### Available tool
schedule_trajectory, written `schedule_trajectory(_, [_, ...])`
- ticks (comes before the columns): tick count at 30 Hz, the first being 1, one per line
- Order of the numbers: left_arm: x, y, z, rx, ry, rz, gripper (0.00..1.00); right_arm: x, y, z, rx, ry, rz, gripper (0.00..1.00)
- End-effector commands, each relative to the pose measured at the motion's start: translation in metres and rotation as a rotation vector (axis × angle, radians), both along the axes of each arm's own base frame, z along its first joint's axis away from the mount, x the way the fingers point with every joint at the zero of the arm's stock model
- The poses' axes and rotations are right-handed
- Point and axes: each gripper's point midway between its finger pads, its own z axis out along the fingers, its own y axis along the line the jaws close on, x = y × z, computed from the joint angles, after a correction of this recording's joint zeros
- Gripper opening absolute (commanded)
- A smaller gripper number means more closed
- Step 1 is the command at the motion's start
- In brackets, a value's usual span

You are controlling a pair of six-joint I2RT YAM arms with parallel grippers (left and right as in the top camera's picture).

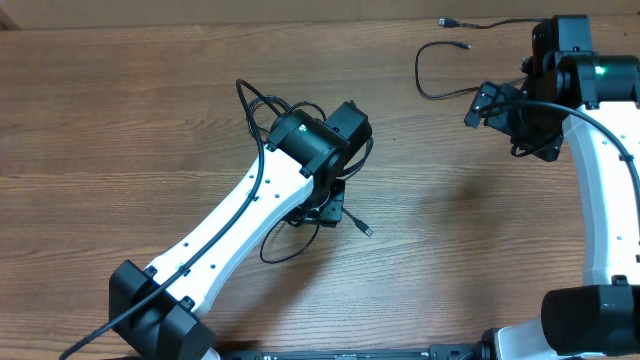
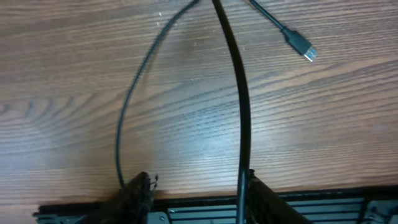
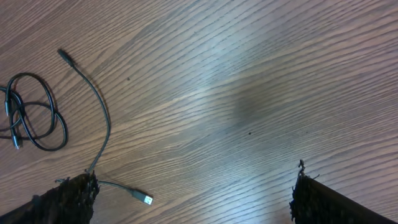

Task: Untangle cables
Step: 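Lift the held cable and pull it right toward center with left gripper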

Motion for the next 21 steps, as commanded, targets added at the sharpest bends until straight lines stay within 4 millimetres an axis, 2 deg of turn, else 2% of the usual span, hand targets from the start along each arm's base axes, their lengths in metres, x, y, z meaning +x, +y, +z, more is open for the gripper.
schedule_trajectory(1, [0.001,0.002,-0.001,0.023,-0.008,-0.017,0.57,-0.001,0.0,0.006,0.007,-0.021,-0.009,1.0])
schedule_trajectory(2, [0.001,0.003,-0.001,0.024,-0.007,-0.027,0.64,-0.001,0.0,0.006,0.007,-0.021,-0.009,1.0])
schedule_trajectory(5, [-0.003,0.006,-0.001,0.036,0.007,-0.03,1.0,-0.001,0.0,0.006,0.007,-0.021,-0.009,1.0])
schedule_trajectory(15, [-0.007,0.015,0.005,0.08,0.015,-0.031,0.99,-0.001,0.0,0.006,0.007,-0.021,-0.009,1.0])
schedule_trajectory(21, [0.004,0.009,0.019,0.046,-0.039,-0.029,1.0,-0.001,0.0,0.006,0.007,-0.021,-0.009,1.0])
